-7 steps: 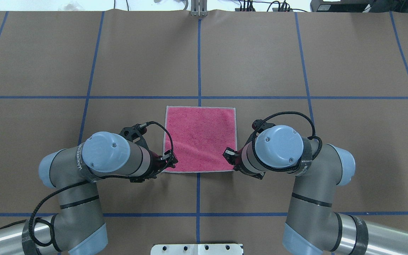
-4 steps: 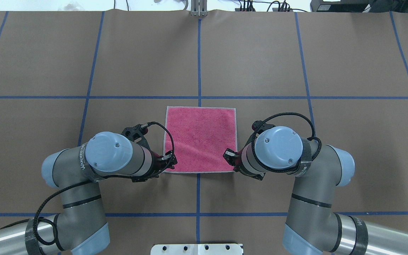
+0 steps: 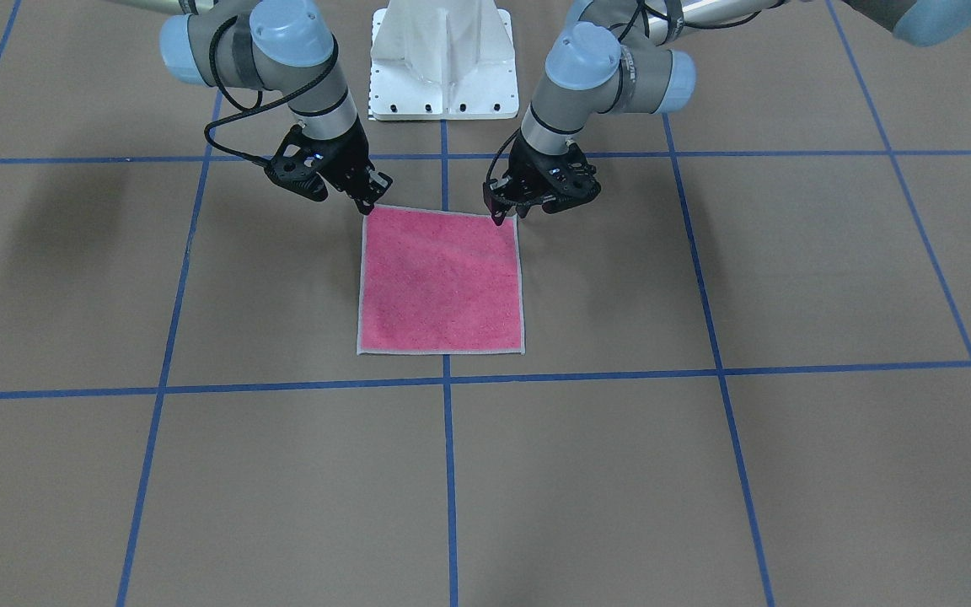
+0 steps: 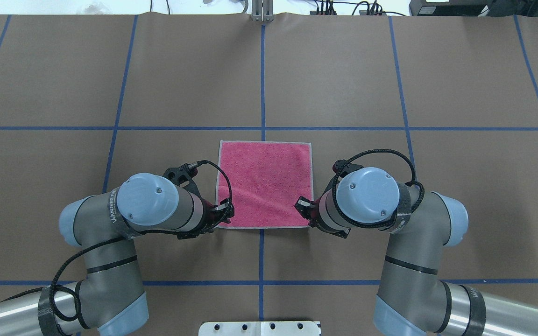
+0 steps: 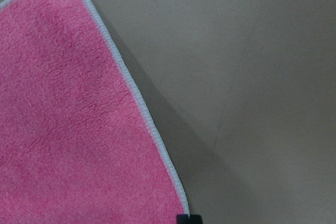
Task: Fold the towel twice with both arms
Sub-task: 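Pinch the towel corner with the left gripper, then lift both near corners and carry them over to the far edge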
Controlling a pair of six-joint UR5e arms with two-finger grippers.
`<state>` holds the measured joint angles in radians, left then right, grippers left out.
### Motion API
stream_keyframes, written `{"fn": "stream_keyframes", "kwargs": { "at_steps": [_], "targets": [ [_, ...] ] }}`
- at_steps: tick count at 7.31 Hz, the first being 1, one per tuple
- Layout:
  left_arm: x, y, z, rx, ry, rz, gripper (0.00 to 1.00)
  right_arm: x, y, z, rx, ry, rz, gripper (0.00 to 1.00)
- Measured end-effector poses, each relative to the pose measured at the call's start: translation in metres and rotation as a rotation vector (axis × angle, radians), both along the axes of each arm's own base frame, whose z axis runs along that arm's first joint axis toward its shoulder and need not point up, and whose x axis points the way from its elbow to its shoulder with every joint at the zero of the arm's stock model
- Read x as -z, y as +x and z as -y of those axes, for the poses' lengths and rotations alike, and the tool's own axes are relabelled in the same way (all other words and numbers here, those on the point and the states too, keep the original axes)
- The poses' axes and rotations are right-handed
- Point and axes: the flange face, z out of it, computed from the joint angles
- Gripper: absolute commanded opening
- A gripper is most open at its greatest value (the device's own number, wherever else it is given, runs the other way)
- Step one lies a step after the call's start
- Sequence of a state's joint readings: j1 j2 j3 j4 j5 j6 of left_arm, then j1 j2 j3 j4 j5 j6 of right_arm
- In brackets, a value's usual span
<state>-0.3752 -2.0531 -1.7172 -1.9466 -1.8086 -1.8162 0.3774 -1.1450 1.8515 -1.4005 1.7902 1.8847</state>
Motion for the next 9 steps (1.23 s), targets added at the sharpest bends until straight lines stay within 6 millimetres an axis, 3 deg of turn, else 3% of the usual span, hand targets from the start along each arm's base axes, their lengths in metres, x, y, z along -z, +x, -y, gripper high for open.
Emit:
{"fn": "stream_keyframes", "kwargs": {
  "at_steps": [2, 3, 4, 9],
  "targets": [
    [-0.0005, 0.0016, 0.001, 0.001, -0.001, 0.002, 0.33, -0.0005, 0.0001, -0.0001, 0.0, 0.0, -0.001, 0.0],
    [-0.0001, 0.0018, 0.0011, 0.001, -0.002, 0.002, 0.14, -0.0006, 0.0002, -0.0001, 0.0, 0.0, -0.001, 0.0],
    [0.0003, 0.0019, 0.0011, 0.001, -0.002, 0.001, 0.02, -0.0005, 0.0004, -0.0002, 0.0, 0.0, -0.001, 0.0],
    [0.0057, -0.0012, 0.0007, 0.003, 0.002, -0.009, 0.0, -0.0007, 0.0007, -0.0002, 0.0, 0.0, -0.001, 0.0]
  ]
}}
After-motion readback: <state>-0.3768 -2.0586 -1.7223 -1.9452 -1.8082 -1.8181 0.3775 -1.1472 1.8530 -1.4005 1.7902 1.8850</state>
